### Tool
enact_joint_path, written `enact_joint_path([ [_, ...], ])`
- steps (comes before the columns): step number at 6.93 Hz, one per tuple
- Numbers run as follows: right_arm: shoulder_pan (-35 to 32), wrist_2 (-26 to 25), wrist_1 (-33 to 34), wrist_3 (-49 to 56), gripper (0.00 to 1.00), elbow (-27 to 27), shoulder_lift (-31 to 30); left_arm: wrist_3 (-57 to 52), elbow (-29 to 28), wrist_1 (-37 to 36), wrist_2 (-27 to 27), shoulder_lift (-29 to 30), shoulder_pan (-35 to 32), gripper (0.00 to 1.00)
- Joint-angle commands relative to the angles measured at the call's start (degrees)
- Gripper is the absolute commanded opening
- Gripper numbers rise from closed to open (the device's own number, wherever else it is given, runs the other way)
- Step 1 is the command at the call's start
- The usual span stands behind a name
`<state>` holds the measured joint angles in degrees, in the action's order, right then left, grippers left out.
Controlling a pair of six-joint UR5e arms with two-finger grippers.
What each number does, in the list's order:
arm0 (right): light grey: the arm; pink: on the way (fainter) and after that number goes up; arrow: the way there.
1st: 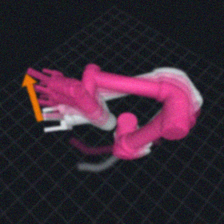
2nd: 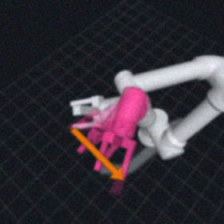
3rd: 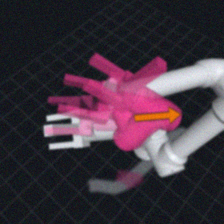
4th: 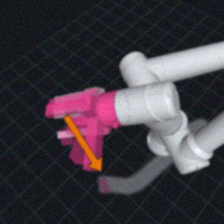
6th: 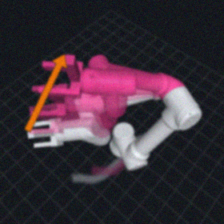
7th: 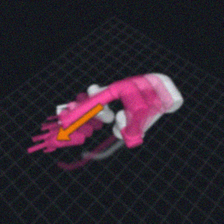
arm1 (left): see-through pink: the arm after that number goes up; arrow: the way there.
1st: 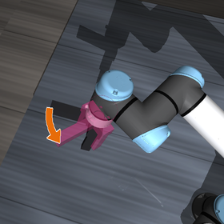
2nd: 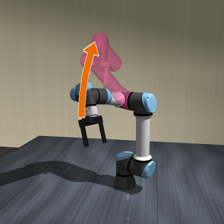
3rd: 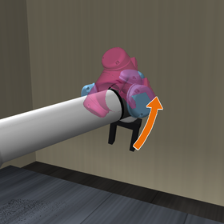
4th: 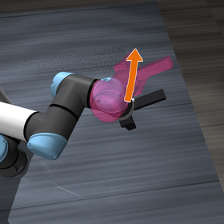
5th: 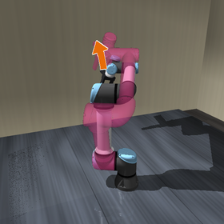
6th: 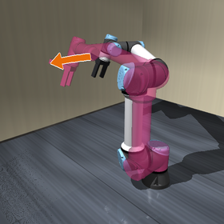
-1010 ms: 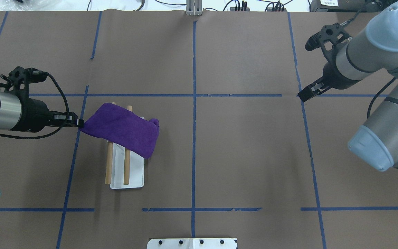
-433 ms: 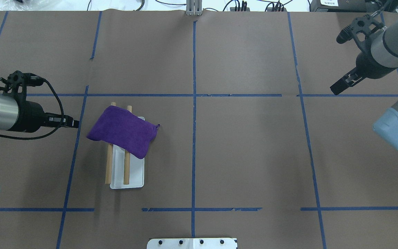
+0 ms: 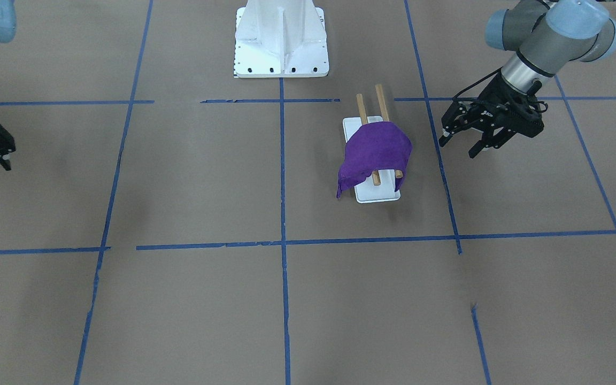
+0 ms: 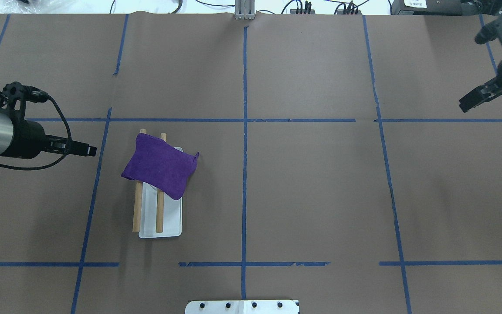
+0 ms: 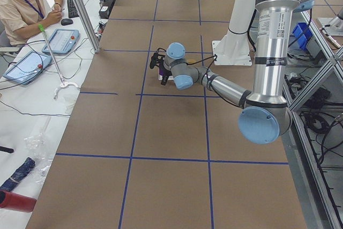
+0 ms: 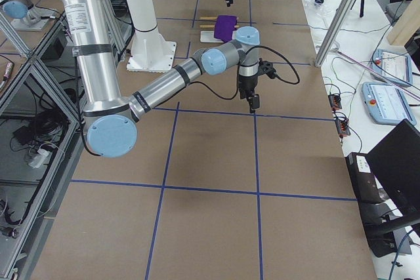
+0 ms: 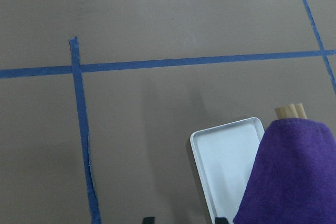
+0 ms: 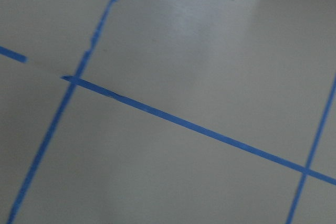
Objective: Hang towel on rack
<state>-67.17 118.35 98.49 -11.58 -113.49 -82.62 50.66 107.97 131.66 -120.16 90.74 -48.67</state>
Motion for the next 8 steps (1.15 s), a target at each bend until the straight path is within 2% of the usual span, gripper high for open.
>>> enact_joint_path([
  [1,-10.4,0.5,0.0,0.0,1.0,5.4,-6.0,-17.1,-3.5,-3.0,-3.4,-2.5,-8.0,1.0],
  [2,-12.0,2.0,-0.1,-0.1,1.0,9.0,-6.7,-26.4,-3.6,-12.8,-4.7,-2.4,-15.0,1.0],
  [3,-12.3,3.6,-0.1,0.0,1.0,9.2,-9.0,-36.7,-3.5,-25.1,-4.9,-1.5,-19.3,1.0],
  [4,-14.2,5.3,-0.1,3.5,1.0,9.2,-10.4,-40.7,-4.1,-36.8,-5.0,0.6,-24.2,1.0],
  [5,-16.3,9.3,-0.1,5.3,1.0,9.2,-12.1,-41.0,-4.8,-44.9,-5.2,2.4,-28.0,1.0],
  [7,-18.4,11.5,-1.4,5.3,1.0,8.8,-15.5,-52.2,-5.1,-44.3,-9.7,-2.1,-34.9,1.0],
  [8,-18.8,11.6,-4.5,5.3,1.0,9.1,-17.0,-57.5,-6.5,-44.3,-12.6,-2.6,-38.7,1.0],
])
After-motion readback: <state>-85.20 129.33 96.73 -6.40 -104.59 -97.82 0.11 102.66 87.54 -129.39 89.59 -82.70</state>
